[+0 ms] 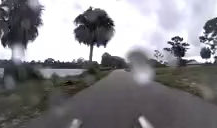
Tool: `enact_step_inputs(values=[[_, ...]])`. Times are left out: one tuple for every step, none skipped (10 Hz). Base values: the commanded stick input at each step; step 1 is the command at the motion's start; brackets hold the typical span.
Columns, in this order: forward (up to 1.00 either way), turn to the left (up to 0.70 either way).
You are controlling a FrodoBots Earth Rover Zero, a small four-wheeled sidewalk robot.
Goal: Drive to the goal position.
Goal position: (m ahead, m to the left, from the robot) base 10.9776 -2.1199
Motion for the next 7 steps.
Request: enact_step_inputs(values=[[0.70, 0.00], [0.70, 0.00], [0.70, 0.00], [0.70, 0.00], [0.70, 0.00], [0.70, 0.00], [0.70, 0.00]])
